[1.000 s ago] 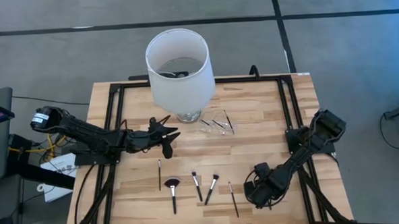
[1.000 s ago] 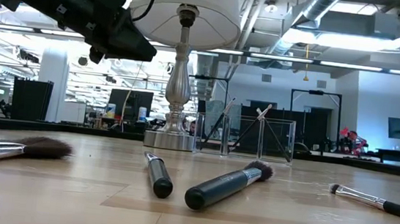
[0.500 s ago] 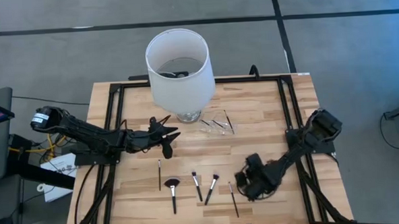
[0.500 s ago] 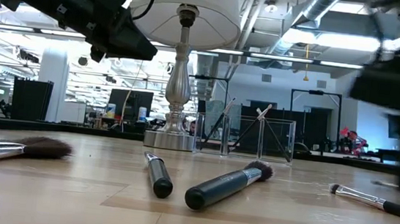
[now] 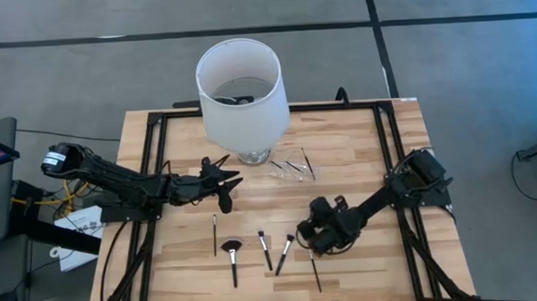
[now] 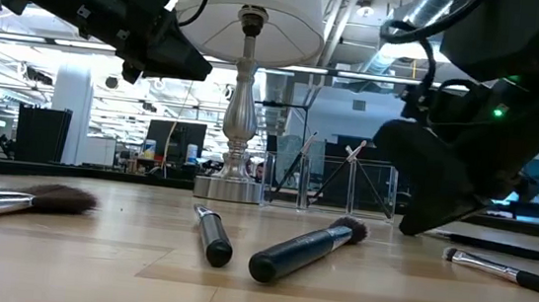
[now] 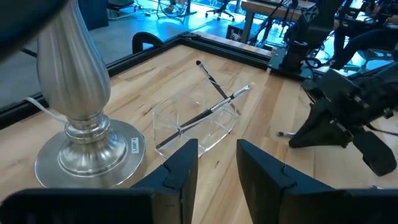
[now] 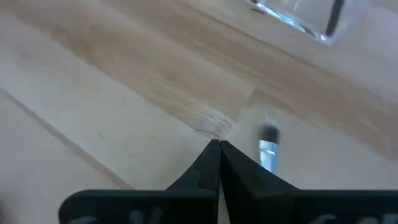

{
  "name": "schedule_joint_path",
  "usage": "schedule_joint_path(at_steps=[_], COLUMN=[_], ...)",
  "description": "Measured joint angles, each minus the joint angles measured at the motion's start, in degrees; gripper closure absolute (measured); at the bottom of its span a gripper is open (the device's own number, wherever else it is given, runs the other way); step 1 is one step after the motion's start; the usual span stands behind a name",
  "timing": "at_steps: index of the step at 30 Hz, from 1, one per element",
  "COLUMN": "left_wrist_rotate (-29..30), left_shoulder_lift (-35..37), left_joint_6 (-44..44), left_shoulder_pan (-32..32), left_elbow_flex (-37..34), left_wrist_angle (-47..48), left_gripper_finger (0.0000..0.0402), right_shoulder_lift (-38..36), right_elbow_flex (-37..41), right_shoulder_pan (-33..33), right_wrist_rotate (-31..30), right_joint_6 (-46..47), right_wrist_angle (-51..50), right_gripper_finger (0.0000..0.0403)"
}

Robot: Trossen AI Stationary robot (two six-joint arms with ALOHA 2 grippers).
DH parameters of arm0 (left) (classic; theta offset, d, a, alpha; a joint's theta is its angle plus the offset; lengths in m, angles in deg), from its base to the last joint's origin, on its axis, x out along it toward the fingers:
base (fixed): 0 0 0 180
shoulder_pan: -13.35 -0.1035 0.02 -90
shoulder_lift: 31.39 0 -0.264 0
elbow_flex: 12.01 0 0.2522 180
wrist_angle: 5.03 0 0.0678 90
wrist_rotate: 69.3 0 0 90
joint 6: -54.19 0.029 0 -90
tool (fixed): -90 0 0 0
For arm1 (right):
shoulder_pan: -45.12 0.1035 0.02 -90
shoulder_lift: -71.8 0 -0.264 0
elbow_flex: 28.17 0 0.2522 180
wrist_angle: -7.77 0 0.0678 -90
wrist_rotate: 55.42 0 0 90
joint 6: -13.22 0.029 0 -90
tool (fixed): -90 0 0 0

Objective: Put items in baskets/containers
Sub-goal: Put the black eyeshadow brush into the transparent organizer

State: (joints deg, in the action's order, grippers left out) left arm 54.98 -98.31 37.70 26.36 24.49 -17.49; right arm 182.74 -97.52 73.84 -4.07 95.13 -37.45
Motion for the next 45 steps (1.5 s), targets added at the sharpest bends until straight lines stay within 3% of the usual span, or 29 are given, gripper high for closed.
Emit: schedule_joint_path(at_steps=[5, 10, 18, 21, 25, 28, 31, 34, 45], left_wrist_rotate=[0.15, 0.17, 0.11, 0.01, 0.00, 0.00, 0.00, 0.38, 0.39], left_shoulder_lift=[0.00, 0.00, 0.00, 0.00, 0.00, 0.00, 0.00, 0.00, 0.00], left_joint_6=[-0.02, -0.02, -0.24, -0.26, -0.26, -0.46, -0.46, -0.46, -3.28], left_shoulder_pan=[-0.37, -1.37, -1.81, -1.81, -1.81, -1.81, -1.82, -1.88, -1.88], left_elbow_flex=[0.02, 0.02, 0.02, 0.02, 0.02, 0.02, 0.02, 0.02, 0.02], left_wrist_angle=[-0.29, -0.50, -0.85, -0.85, -0.87, -0.87, -0.87, -1.07, -1.70], left_gripper_finger=[0.0294, 0.0294, 0.0294, 0.0294, 0.0294, 0.0294, 0.0294, 0.0294, 0.0294], right_shoulder_lift=[-0.88, -3.46, -13.98, -19.88, -23.64, -22.53, -18.55, -13.35, 2.79], right_elbow_flex=[-2.15, -2.06, -2.14, -2.22, -2.31, -0.81, 3.45, 6.25, 6.57], right_shoulder_pan=[-1.04, -1.80, -1.80, 0.35, 6.07, 10.33, 13.99, 16.71, 18.02], right_wrist_rotate=[2.66, 4.80, 7.06, 4.01, -5.48, -8.28, -8.43, -11.14, -12.72], right_joint_6=[-3.35, -5.48, -9.04, -8.05, -3.81, 10.00, 19.68, 21.27, 28.95], right_wrist_angle=[-4.14, -3.94, -5.64, -7.50, -17.74, -26.38, -25.07, -18.13, -16.40], right_gripper_finger=[0.0382, 0.0333, 0.0270, 0.0269, 0.0279, 0.0281, 0.0278, 0.0272, 0.0269])
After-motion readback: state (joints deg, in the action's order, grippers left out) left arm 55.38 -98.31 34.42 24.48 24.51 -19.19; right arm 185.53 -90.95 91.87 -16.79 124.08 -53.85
